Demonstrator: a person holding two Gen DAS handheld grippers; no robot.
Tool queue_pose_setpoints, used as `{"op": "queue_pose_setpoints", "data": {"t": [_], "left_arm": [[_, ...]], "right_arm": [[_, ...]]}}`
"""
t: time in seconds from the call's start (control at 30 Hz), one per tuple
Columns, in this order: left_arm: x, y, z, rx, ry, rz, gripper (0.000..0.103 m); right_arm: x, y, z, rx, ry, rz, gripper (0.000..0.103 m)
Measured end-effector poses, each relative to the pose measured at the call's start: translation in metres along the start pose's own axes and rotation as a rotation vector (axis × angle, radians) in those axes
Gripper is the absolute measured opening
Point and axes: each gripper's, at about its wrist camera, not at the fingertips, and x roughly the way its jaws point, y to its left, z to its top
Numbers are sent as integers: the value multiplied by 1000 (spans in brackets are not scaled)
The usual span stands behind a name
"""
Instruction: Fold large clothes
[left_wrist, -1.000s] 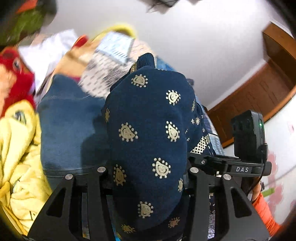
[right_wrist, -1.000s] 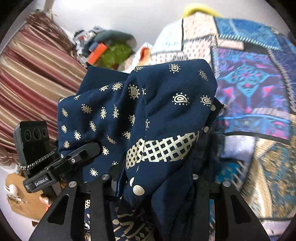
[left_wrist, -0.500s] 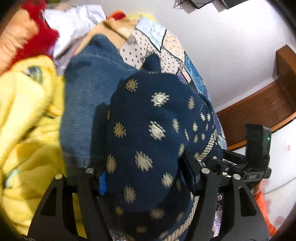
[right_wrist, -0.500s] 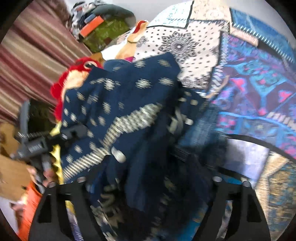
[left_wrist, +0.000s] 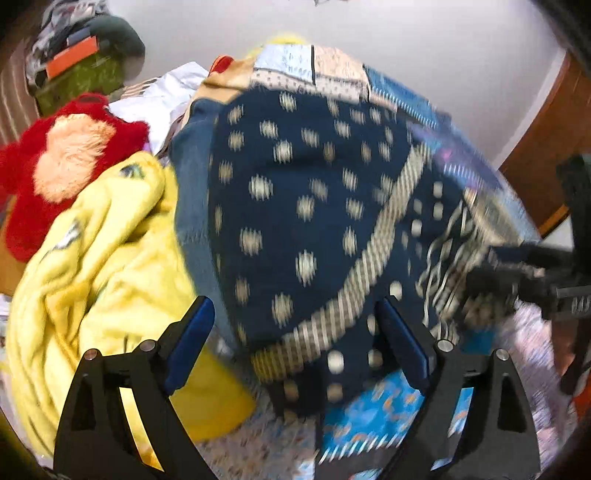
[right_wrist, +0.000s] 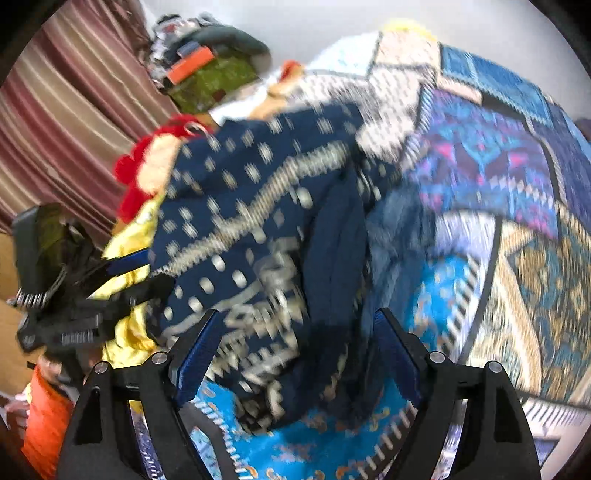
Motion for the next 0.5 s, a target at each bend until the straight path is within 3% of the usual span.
{"op": "queue_pose_setpoints", "data": {"t": [0.1, 0.27, 0.4, 0.5], "left_arm": [[-11, 3, -16, -8, -1, 65, 91], [-47, -1, -29, 19, -48, 151, 91], [-103, -15, -29, 18, -159, 153, 91], [-165, -34, -29, 32, -304, 137, 91]], "right_arm": [[0, -9, -19, 2, 12, -99, 82], [-33, -10, -41, -11, -23, -150, 82], [-86, 11, -48, -32, -130, -131, 82], [-137, 40, -54, -92, -251, -129, 82]]}}
